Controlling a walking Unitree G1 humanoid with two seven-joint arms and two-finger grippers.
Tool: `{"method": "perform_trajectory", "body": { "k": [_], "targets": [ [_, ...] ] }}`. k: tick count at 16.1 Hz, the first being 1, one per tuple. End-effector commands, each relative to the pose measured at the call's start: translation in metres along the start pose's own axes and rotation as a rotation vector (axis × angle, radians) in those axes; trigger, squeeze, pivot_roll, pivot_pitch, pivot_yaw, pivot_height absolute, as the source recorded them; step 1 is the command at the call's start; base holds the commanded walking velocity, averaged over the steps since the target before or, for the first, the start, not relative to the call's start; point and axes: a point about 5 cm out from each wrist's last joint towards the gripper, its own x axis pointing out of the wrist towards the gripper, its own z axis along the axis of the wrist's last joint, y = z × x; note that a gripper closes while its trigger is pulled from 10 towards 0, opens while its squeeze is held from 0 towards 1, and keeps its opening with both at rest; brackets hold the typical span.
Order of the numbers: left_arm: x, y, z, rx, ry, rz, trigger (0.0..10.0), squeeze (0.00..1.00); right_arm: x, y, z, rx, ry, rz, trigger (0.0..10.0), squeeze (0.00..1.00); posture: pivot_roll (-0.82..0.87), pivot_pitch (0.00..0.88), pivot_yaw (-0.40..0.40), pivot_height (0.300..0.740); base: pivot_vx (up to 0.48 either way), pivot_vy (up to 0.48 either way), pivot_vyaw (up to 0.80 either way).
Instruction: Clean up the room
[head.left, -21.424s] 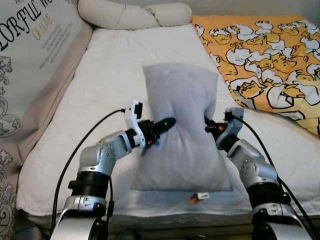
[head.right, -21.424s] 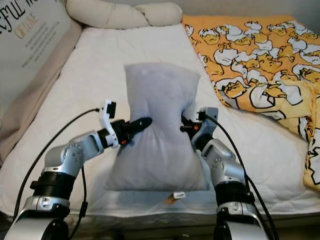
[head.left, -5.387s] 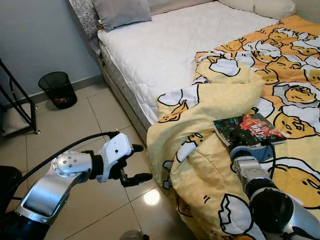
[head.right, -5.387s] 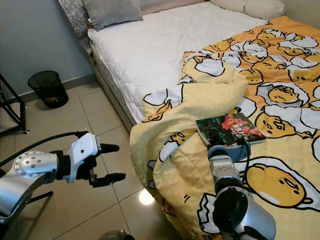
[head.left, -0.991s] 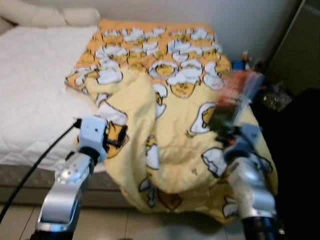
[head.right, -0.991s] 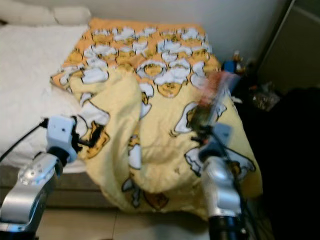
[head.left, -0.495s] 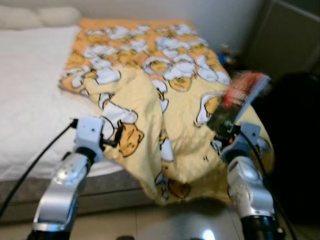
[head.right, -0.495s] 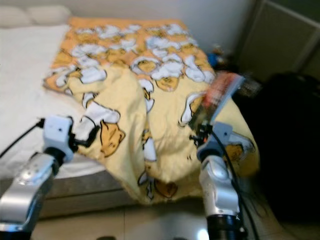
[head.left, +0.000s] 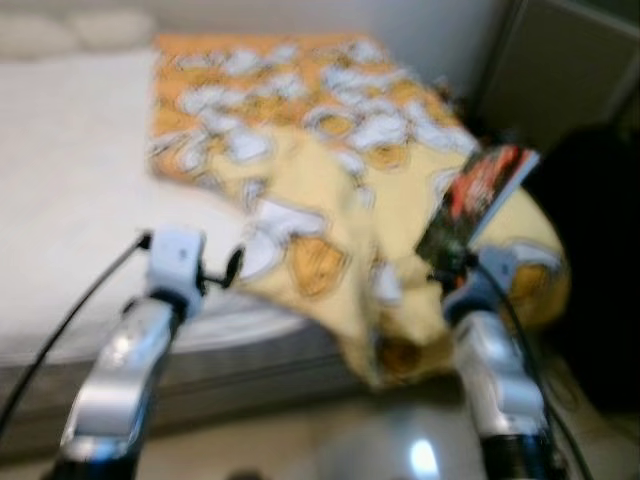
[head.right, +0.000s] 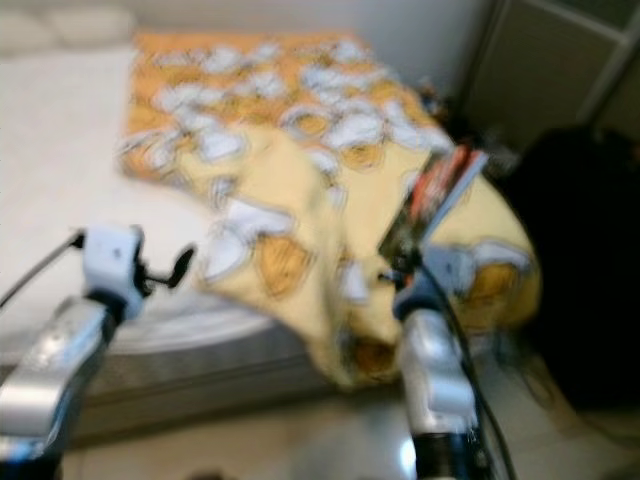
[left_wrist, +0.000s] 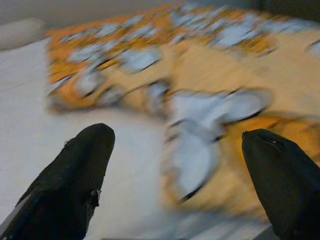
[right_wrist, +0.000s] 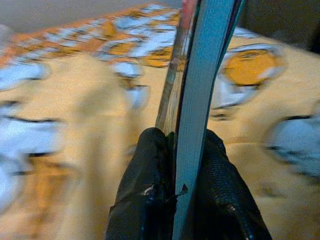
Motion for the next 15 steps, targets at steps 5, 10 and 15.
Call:
{"method": "perform_trajectory", "body": {
  "k": [5, 10, 15],
  "targets": [
    [0.0073, -0.0032, 0.0104, 0.006, -0.033, -0.016, 10.0, 0.00, 0.0075, 0.0013, 0.0176, -0.027, -0.077, 0.018, 10.0, 0.00, 0.05, 0.000, -0.005, 0.740, 0.000, 0.431, 0.00],
    [0.0095, -0.0058, 0.0113, 0.000, -0.040, -0.028, 10.0, 0.00, 0.0098, 0.0061, 0.0188, -0.054, -0.083, 0.048, 10.0, 0.00, 0.04, 0.000, -0.006, 0.740, 0.000, 0.430, 0.00],
    [0.0075, -0.0103, 0.0080, -0.008, -0.037, -0.040, 10.0, 0.00, 0.0092, 0.0024, 0.0210, -0.067, -0.092, 0.041, 10.0, 0.00, 0.03, 0.000, -0.008, 0.740, 0.000, 0.423, 0.00]
  ]
}}
